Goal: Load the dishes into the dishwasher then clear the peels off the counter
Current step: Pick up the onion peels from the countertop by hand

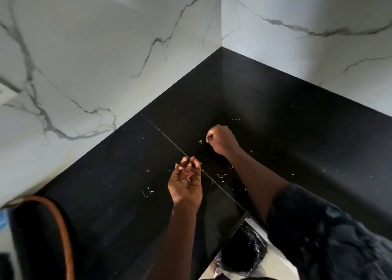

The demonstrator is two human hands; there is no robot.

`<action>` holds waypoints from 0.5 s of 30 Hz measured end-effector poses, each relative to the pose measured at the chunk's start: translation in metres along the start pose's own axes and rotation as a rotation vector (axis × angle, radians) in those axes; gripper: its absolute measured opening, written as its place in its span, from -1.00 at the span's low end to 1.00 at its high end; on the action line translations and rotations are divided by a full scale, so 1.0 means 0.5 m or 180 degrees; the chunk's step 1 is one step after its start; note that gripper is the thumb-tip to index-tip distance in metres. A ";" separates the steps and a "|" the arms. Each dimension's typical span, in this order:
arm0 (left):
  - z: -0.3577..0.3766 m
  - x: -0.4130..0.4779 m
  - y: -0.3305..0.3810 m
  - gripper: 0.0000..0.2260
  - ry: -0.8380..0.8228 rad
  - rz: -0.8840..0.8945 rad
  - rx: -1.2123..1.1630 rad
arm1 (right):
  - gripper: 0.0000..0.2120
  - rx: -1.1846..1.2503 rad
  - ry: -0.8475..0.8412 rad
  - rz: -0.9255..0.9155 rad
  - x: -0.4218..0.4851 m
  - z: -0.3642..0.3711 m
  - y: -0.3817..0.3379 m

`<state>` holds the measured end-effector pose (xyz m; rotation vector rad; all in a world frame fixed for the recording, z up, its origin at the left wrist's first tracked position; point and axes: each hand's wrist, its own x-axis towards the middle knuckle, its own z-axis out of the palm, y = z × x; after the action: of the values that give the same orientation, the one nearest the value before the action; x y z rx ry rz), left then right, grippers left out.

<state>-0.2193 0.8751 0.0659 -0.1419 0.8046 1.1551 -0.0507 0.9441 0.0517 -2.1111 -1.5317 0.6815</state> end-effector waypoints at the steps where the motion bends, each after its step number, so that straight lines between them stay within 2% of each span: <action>1: -0.012 -0.004 0.020 -0.73 0.0032 0.0038 -0.0017 | -0.84 -0.0030 0.0011 0.0106 0.002 0.021 -0.009; 5: -0.050 -0.024 0.086 -0.73 0.0152 0.0172 -0.0063 | -0.85 -0.0211 0.0273 0.0277 -0.001 0.059 -0.046; 11: -0.098 -0.031 0.143 -0.74 0.0236 0.0190 -0.0153 | -0.91 -0.1015 0.0341 0.0265 0.000 0.078 -0.083; 15: -0.104 -0.032 0.156 -0.75 0.0151 0.0123 -0.0034 | -0.91 -0.1045 0.0249 0.0202 -0.003 0.072 -0.086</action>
<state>-0.3140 0.8709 0.0614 -0.1639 0.8463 1.1963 -0.1053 0.9571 0.0499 -2.4020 -1.6297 0.3817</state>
